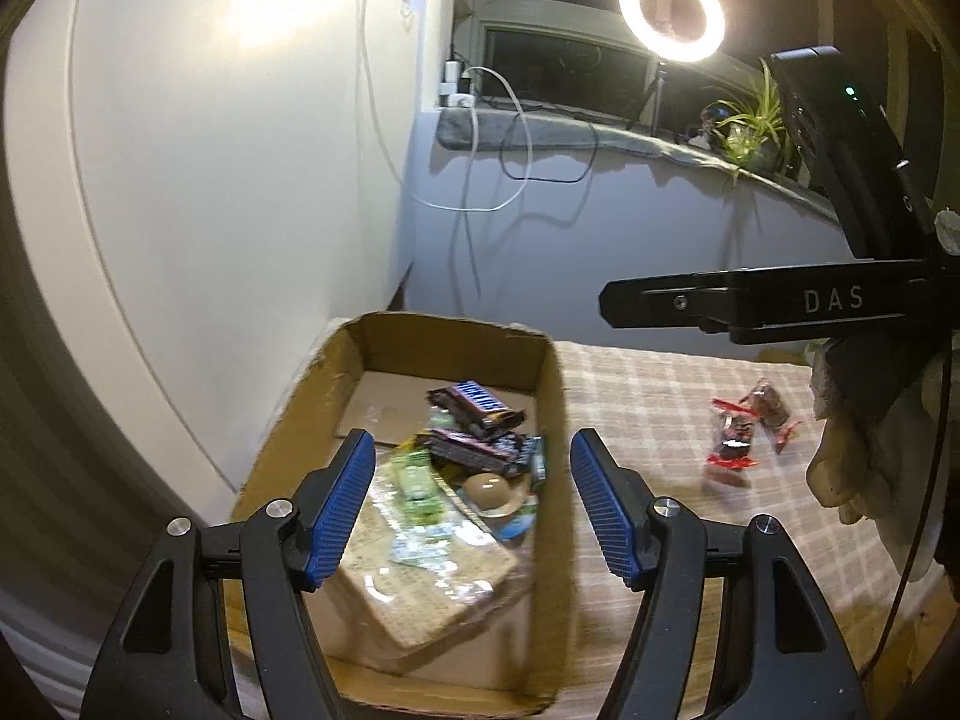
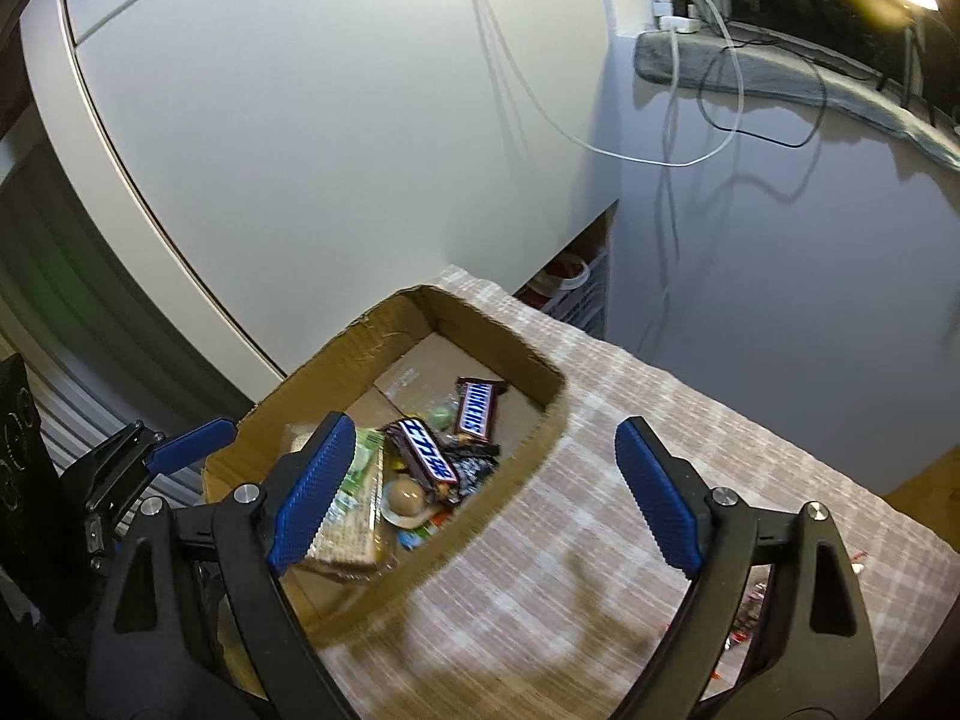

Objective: Organize snacks
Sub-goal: 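Move both open grippers back toward the two red-trimmed candy packets, then grasp the red-trimmed round candy packet with the left gripper while the right grasps the clear brown-candy packet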

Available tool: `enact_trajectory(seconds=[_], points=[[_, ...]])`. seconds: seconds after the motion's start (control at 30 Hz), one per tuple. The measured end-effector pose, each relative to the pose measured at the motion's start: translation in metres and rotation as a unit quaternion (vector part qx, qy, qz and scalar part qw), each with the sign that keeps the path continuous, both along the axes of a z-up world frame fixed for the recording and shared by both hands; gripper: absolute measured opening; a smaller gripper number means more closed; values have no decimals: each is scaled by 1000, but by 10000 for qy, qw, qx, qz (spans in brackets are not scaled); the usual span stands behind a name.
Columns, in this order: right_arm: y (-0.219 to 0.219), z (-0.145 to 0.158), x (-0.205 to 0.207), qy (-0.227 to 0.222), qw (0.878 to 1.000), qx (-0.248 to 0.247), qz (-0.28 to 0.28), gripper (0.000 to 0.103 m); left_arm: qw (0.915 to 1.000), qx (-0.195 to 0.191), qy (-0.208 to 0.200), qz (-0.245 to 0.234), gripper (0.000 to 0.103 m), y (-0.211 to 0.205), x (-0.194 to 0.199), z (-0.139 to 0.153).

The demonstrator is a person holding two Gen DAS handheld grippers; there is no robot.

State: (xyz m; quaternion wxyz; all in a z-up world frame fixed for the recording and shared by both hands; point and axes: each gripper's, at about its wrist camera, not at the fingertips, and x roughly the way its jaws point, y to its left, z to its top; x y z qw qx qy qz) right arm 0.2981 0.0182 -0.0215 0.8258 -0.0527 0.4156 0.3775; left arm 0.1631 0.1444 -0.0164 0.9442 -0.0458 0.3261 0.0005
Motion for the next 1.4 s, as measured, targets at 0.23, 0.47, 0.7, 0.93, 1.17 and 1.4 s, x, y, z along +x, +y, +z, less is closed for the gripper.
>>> enact_trajectory(seconds=[0.23, 0.47, 0.7, 0.93, 1.17, 1.4], points=[[-52, 4, -2, -77, 9995, -12, -317, 91, 9995, -78, 11, -292, 68, -28, 4, -1], [-105, 3, -1, -87, 9976, -38, -680, 91, 9981, -138, 45, -597, 68, -61, 9, -4], [-156, -10, 2, -4, 9946, -151, -1026, 91, 9950, -182, 183, -963, 68, -99, 21, -12], [-200, -30, 13, 188, 9910, -215, -1307, 91, 9910, -256, 325, -1270, 67, -134, 36, -19], [-216, -55, 24, 420, 9903, -340, -1284, 91, 9863, -414, 571, -1491, 67, -157, 56, -32], [-215, -77, 35, 631, 9908, -434, -1118, 91, 9812, -401, 864, -1678, 67, -178, 77, -47]])
